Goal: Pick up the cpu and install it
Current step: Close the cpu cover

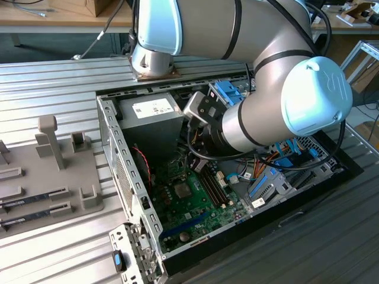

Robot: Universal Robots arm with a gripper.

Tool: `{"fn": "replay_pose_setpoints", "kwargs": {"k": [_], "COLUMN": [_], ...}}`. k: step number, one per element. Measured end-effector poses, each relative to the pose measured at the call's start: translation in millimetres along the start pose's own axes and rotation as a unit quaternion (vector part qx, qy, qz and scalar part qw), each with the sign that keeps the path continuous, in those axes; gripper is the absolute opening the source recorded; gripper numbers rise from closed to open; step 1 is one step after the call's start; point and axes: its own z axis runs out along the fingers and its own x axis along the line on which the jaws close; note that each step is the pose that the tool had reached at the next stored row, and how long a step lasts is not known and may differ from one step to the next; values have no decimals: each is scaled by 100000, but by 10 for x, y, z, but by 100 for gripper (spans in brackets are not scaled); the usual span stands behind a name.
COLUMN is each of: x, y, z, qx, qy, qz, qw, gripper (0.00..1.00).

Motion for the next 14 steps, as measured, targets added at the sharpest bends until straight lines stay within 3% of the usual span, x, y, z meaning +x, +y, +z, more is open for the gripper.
{"fn": "replay_pose_setpoints", "kwargs": {"k": [14], "x": [41], "y": [-35], "z": [-51], "qx": [-81], "qy": [123], "qz": [-293], "qw": [99999], "gripper": [11]}}
